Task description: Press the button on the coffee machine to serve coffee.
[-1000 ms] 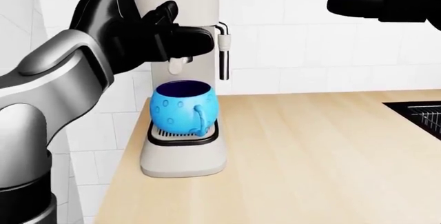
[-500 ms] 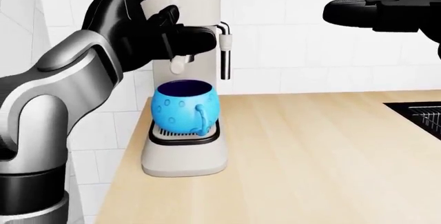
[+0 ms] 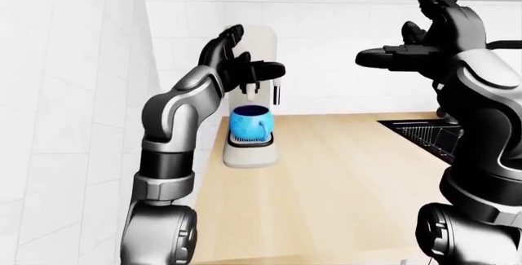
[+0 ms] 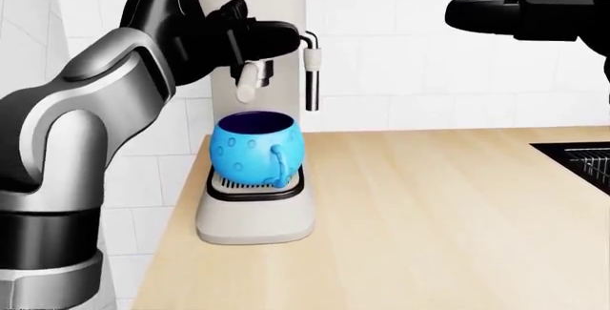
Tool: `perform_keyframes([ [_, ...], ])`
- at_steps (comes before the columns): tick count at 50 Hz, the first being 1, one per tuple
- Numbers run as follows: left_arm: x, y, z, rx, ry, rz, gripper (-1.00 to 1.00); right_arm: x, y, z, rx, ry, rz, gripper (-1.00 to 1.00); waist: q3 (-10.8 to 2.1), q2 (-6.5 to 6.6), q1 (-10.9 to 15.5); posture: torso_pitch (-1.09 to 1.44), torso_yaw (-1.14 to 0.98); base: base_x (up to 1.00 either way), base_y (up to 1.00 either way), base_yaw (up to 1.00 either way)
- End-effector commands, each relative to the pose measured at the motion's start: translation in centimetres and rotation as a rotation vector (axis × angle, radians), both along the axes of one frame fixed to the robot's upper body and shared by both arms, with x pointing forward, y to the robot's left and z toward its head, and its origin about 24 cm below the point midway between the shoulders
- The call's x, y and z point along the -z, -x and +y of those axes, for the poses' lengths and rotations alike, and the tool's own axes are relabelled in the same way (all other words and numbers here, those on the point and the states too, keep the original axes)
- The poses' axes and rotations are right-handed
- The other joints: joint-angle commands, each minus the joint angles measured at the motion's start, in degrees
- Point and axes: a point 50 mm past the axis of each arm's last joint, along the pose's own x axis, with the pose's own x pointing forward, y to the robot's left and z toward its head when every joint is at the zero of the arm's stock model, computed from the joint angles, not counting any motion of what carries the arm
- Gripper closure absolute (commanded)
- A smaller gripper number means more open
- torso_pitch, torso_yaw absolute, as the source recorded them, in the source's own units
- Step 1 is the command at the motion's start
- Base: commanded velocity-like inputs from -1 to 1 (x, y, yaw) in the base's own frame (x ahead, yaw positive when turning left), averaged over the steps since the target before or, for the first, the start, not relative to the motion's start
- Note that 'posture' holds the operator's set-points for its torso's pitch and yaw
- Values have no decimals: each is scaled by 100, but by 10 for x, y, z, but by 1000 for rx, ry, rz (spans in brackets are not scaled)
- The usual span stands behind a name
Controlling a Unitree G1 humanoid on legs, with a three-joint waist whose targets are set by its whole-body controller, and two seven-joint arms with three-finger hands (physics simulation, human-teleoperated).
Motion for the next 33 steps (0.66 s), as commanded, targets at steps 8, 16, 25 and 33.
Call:
perform_keyframes([
  [8, -22, -3, 1, -11, 26, -90, -100, -17, 3, 2, -4, 10, -74, -100, 5, -29, -7, -69, 0, 0, 0, 0],
  [16, -20, -5, 1, -13, 27, -86, -100, -15, 3, 2, -5, 6, -74, -100, 5, -32, -6, -69, 0, 0, 0, 0],
  [25, -17, -11, 1, -20, 29, -77, -100, -13, 2, 3, -7, 3, -72, -100, 1, -32, 0, -69, 0, 0, 0, 0],
  [33, -17, -12, 0, -21, 29, -79, -100, -12, 2, 3, -6, 2, -72, -100, 15, -18, -18, -69, 0, 0, 0, 0],
])
